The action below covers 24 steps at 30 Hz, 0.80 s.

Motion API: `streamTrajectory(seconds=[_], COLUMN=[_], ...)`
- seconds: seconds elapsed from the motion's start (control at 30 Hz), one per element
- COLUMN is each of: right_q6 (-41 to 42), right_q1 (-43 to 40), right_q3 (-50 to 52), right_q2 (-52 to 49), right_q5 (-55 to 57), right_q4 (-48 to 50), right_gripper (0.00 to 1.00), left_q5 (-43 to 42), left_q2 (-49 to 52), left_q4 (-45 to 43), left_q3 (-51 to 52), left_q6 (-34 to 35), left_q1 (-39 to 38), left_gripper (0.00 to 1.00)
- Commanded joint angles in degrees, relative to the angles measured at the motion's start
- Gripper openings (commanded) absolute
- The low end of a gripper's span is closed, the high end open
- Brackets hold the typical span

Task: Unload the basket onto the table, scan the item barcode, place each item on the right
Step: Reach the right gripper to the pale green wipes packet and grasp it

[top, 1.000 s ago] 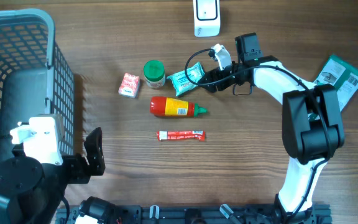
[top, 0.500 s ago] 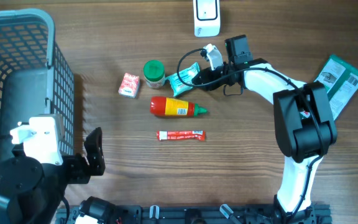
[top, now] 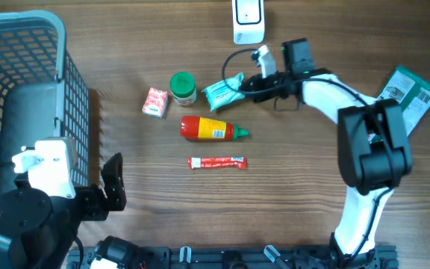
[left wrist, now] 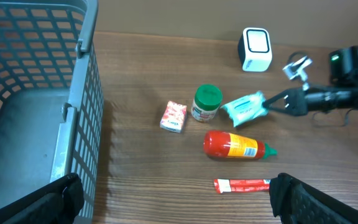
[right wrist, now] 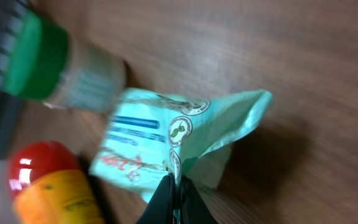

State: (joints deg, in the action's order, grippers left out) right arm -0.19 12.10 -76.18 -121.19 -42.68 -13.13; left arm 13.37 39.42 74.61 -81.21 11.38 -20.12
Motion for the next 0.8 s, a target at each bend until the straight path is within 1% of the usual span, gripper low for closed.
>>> streamTrajectory(seconds=[0.0, 0.13, 0.23, 0.37, 0.47, 0.5, 0.67, 0.7, 0.73, 0.77], right_q6=[4.72, 17.09, 21.31, 21.33, 21.14, 20.02, 14.19, 13.25, 12.09, 11.32], right_q1=[-4.55, -6.54, -6.56, -6.56, -6.56, -6.49, -5.92, -5.44, -4.44, -3.23], right_q3=[0.02, 0.02, 0.02, 0.02, 0.02, 0.0, 0.02, 0.02, 0.02, 0.02], right_q2=[8.63, 13.07, 13.94, 13.94, 14.19, 14.49, 14.82, 14.82, 14.82, 14.8], right_q5=[-16.5, -19.12, -18.78, -14.64, -5.81, -1.64, 10.34, 12.28, 14.21, 16.0], right_q4=[3.72, 4.76, 4.17, -0.96, -6.23, -8.9, -17.38, -18.93, -20.87, -22.88], right_gripper=[0.04, 0.04, 0.04, 0.04, 0.04, 0.04, 0.04, 0.15, 0.38, 0.45], left_q5=[-0.72, -0.72, -0.72, -0.72, -0.72, -0.72, -0.72, -0.72, -0.7, -0.72], left_q2=[0.07, 0.07, 0.07, 0.07, 0.07, 0.07, 0.07, 0.07, 0.07, 0.07], left_q4=[-0.15, -0.15, -0.15, -0.15, -0.15, -0.15, -0.15, -0.15, -0.15, -0.15], left_q3=[-0.02, -0.02, -0.02, -0.02, -0.02, -0.02, -0.02, -0.02, -0.02, -0.02], left_q6=[-0.68, -0.68, -0.68, -0.7, -0.7, -0.7, -0.68, -0.7, -0.7, -0.68], left_q1=[0.15, 0.15, 0.15, 0.15, 0.15, 0.15, 0.15, 0.15, 0.15, 0.15], left_gripper=[1.0, 1.0, 1.0, 1.0, 1.0, 1.0, 1.0, 1.0, 1.0, 1.0])
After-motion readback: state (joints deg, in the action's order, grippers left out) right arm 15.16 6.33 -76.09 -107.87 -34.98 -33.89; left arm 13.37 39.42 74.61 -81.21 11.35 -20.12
